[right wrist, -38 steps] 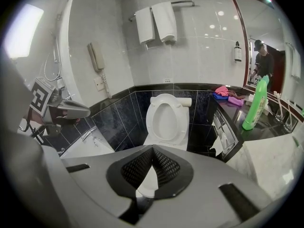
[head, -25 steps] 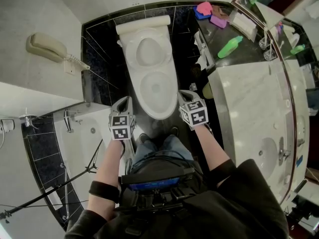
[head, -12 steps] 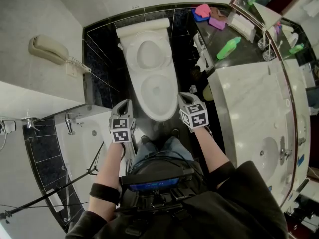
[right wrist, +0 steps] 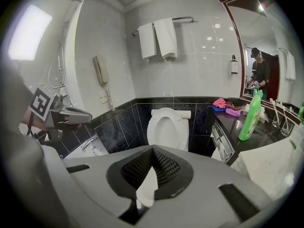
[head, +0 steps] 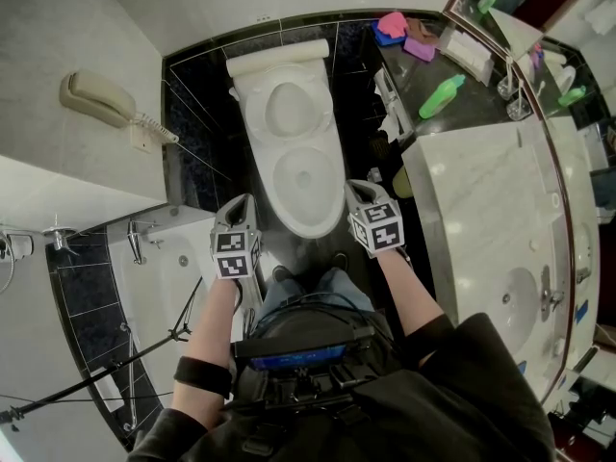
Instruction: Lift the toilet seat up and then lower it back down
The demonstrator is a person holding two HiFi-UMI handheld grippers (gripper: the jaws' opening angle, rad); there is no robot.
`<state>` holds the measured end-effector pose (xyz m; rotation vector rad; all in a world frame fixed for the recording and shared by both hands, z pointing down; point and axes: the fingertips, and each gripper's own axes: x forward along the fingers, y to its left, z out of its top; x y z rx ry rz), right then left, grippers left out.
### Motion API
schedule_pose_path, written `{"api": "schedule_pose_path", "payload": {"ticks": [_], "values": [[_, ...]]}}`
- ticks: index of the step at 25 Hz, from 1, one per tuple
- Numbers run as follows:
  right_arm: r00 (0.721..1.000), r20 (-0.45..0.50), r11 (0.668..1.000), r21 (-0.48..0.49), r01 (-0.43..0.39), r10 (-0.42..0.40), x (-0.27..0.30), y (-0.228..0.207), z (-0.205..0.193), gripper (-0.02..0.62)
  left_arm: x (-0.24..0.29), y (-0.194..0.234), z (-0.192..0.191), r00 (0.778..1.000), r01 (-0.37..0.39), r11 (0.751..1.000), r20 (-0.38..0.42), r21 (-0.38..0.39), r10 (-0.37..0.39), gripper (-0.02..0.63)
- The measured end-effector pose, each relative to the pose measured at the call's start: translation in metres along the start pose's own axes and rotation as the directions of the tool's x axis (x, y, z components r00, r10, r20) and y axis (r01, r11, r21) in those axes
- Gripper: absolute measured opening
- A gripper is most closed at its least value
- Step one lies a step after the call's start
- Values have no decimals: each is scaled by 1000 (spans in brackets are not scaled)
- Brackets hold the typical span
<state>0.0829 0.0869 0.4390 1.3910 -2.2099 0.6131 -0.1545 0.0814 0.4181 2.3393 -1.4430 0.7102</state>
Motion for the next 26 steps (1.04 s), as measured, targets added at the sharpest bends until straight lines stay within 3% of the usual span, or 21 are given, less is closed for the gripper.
{"api": "schedule_pose_path", "payload": {"ticks": [26], "values": [[1000,-12,1000,-13,-12,12,1,1,-2,5,-1,1,2,1000,-4,1000,-2,-12,4,8]]}}
